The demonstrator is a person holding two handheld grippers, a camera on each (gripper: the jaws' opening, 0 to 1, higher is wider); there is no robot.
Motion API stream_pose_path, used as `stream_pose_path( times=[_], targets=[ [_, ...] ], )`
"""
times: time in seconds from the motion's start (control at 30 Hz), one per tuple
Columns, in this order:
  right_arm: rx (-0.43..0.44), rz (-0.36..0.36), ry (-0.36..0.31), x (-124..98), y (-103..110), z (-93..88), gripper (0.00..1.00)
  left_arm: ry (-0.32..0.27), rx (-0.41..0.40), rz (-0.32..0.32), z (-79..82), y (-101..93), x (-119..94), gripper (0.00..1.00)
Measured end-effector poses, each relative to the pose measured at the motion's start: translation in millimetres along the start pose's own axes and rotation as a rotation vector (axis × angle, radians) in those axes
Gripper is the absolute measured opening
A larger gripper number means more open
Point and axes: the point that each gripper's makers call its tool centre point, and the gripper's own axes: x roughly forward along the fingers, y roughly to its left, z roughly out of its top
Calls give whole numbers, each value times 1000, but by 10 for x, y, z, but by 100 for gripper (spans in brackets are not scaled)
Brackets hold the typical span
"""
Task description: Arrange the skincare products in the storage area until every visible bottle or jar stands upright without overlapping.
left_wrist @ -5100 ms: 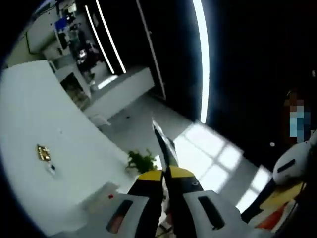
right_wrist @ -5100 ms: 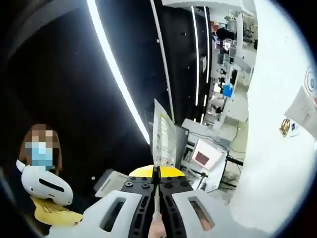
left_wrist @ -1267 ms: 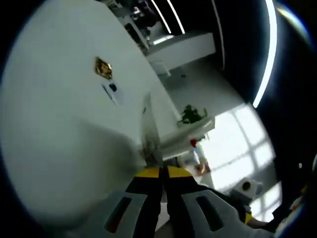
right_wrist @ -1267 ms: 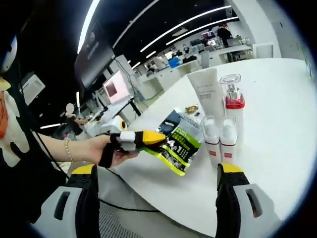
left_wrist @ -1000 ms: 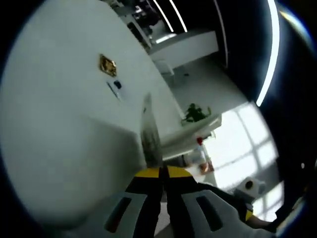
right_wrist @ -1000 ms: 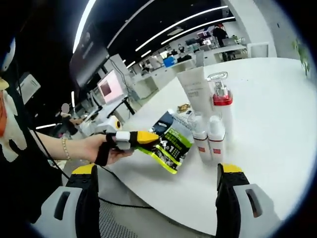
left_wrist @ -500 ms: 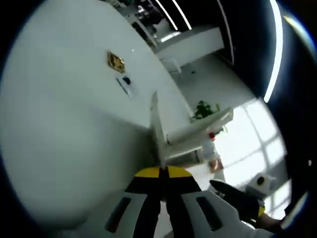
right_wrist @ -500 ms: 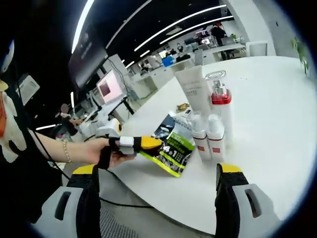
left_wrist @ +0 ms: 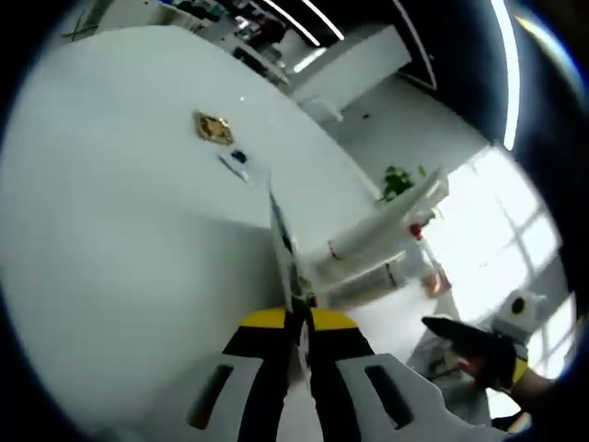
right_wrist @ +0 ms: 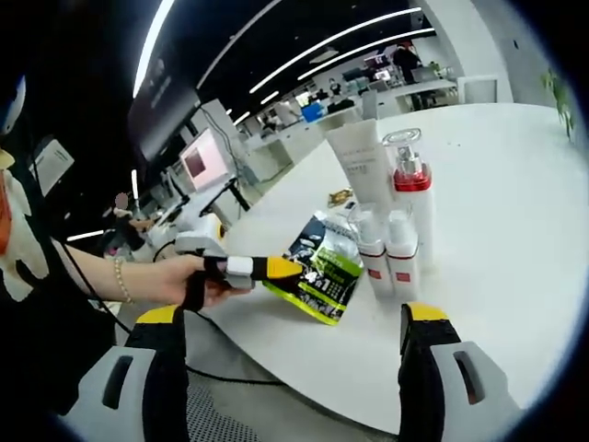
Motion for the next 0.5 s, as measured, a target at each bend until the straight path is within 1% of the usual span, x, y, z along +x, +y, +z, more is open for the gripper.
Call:
stream_pose_path(
  times=[0.1,0.17,0.2,0.27,0.37,0.5],
  targets=[
    [0,2,2,4,6,-1,96,16,27,15,-23,29,-5,2],
    [0,2,3,6,7,-1,96,25,61,33,-39,40,-13,4],
    [1,2,2,7,6,-2,96,32,77,44,-51,61,-10,5],
    [1,2,3,7,3,-3,95,35,93,43,-59,72,-1,8],
    [3,4,5,7,-1,-9,94,58,154,68,-93,95,0,12],
    [5,1,6,5,-18,-14,94,69,180,84,-87,134,7,16]
  ],
)
